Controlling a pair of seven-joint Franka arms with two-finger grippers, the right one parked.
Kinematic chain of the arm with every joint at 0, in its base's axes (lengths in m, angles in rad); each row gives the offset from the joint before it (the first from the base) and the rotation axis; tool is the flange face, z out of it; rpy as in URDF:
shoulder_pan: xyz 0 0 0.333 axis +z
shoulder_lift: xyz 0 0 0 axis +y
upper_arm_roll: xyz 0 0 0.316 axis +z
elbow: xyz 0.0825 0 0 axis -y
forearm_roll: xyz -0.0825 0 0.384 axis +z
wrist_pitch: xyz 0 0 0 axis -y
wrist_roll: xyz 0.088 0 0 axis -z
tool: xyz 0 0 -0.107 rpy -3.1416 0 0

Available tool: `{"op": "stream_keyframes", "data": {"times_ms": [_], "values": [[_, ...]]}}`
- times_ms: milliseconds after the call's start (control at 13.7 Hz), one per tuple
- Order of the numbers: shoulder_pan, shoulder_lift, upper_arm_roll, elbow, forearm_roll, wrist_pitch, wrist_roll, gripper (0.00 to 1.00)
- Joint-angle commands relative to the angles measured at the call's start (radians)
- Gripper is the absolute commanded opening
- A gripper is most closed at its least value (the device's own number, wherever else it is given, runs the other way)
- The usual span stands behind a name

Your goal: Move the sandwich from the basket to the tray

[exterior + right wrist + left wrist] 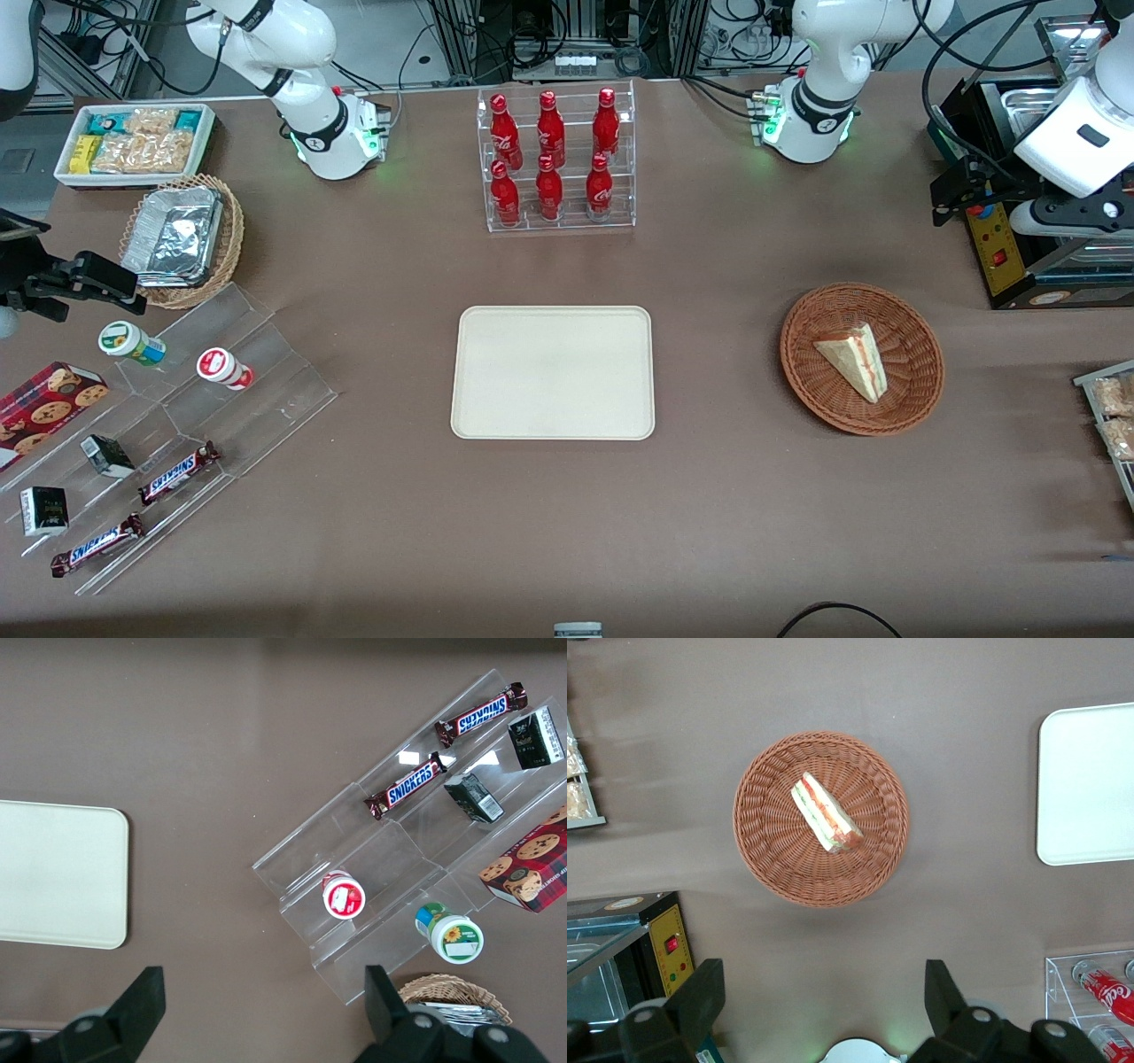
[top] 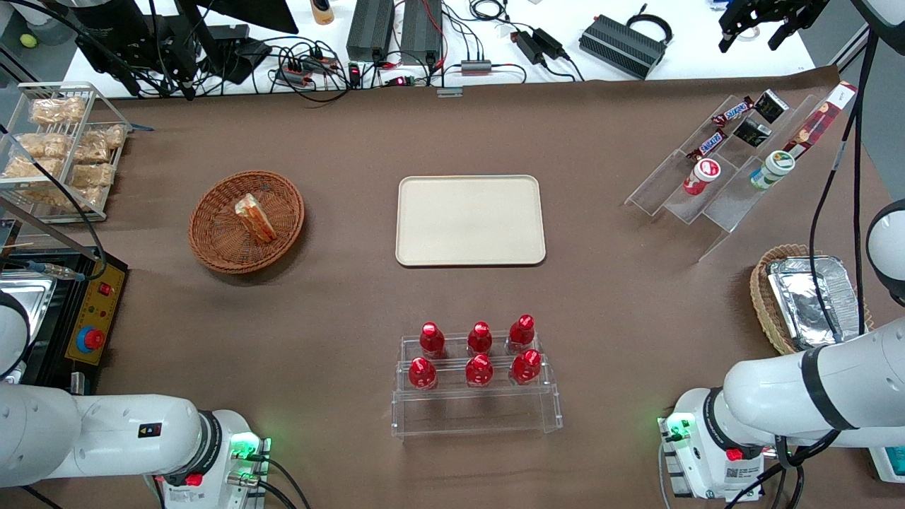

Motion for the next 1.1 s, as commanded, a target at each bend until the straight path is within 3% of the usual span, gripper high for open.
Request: {"op": "stream_keyframes", "data": {"times_ms": [0, 585, 805, 1024], "values": [[0.006, 0.005, 0.001, 0.029, -0.017, -0.036, 0.018, 1.0], [0.076, 0.106, 0.003, 0.031, 0.003, -0.013, -0.02, 1.0], [0.092, 0.165, 0.001, 0.0, 0.009, 0.062, -0.256, 1.0], [0.085, 0.151, 0.001, -0.133, 0.02, 0.182, -0.416, 1.0]]}}
